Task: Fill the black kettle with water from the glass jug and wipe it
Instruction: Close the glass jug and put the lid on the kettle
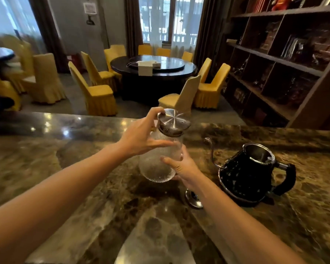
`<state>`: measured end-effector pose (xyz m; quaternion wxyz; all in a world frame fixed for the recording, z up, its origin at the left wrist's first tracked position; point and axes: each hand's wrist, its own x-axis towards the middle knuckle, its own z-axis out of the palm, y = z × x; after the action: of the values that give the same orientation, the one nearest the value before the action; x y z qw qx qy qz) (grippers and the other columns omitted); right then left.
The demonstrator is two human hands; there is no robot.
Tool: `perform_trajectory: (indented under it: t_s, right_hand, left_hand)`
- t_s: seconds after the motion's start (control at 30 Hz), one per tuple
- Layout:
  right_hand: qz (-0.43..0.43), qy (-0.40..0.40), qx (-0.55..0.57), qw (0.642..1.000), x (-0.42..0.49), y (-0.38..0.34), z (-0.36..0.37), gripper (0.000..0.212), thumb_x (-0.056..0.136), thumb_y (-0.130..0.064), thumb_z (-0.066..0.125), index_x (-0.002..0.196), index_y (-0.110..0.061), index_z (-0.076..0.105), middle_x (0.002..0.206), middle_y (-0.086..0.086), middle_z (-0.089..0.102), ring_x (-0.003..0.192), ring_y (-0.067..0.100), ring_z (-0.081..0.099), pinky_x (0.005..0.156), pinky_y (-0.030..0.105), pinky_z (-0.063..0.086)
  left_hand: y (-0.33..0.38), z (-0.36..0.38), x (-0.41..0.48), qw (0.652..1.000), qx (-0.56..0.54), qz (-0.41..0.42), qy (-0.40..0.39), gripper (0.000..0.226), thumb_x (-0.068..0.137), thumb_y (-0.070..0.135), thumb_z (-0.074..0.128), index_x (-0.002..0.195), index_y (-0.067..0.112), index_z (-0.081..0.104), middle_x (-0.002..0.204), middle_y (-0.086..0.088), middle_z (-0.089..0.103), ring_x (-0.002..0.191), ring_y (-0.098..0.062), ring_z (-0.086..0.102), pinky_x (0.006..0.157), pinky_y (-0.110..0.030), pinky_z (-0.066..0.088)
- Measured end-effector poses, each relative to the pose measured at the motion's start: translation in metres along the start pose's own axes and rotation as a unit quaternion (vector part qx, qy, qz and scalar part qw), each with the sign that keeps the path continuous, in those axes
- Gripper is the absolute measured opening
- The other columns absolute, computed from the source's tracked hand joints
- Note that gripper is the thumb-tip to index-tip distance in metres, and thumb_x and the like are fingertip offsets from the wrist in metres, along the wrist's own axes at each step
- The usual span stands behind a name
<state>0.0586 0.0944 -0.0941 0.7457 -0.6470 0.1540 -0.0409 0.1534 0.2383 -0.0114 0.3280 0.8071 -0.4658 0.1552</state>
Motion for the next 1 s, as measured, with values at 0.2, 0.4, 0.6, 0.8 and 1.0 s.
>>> perform_trajectory:
  t_s: [0.2,0.4,0.6,0.8,1.0]
  right_hand:
    - [0.022,-0.030,-0.009,0.999,0.008,0.023,0.049,0.068,0.068,-0.029,0.093,0.105,-0.062,0.048,0.122,-0.009,0.063,0.115,0.020,0.062,0.098,0.053,0.055]
    - [0.040,-0.059,-0.028,0.997,0.017,0.042,0.094,0.113,0.043,-0.046,0.097,0.143,-0.045,0.043,0.139,0.000,0.059,0.120,0.023,0.060,0.097,0.053,0.057]
    - [0.046,-0.066,-0.068,0.994,0.025,0.053,0.113,0.143,0.026,-0.059,0.100,0.152,-0.042,0.033,0.147,0.001,0.053,0.130,0.025,0.056,0.105,0.051,0.052]
    - [0.044,-0.050,-0.083,0.994,0.026,0.060,0.117,0.138,0.028,-0.062,0.099,0.149,-0.047,0.034,0.145,-0.001,0.056,0.132,0.024,0.055,0.108,0.053,0.048]
    - [0.045,-0.070,-0.126,0.989,0.018,0.054,0.109,0.126,0.046,-0.063,0.095,0.151,-0.047,0.028,0.154,0.000,0.047,0.139,0.023,0.047,0.113,0.052,0.044]
  left_hand:
    - [-0.039,-0.020,-0.047,0.999,-0.011,-0.043,0.010,0.091,0.065,0.071,0.070,0.134,0.022,0.037,0.091,0.014,0.056,0.073,-0.009,0.056,0.067,-0.026,0.043]
    - [-0.071,-0.044,-0.086,0.996,-0.001,-0.082,0.028,0.088,0.065,0.064,0.077,0.133,0.029,0.032,0.101,0.009,0.061,0.081,-0.012,0.060,0.070,-0.017,0.042]
    - [-0.085,-0.054,-0.105,0.996,-0.015,-0.087,0.030,0.088,0.065,0.061,0.079,0.133,0.033,0.031,0.101,0.013,0.057,0.088,-0.010,0.061,0.076,-0.015,0.041]
    - [-0.090,-0.055,-0.113,0.995,-0.019,-0.088,0.040,0.084,0.066,0.053,0.084,0.131,0.031,0.034,0.097,0.017,0.055,0.078,-0.001,0.057,0.074,-0.004,0.037]
    - [-0.079,-0.055,-0.118,0.988,0.045,-0.143,0.035,0.082,0.072,0.052,0.081,0.135,0.025,0.036,0.103,0.001,0.055,0.090,-0.018,0.051,0.072,-0.032,0.043]
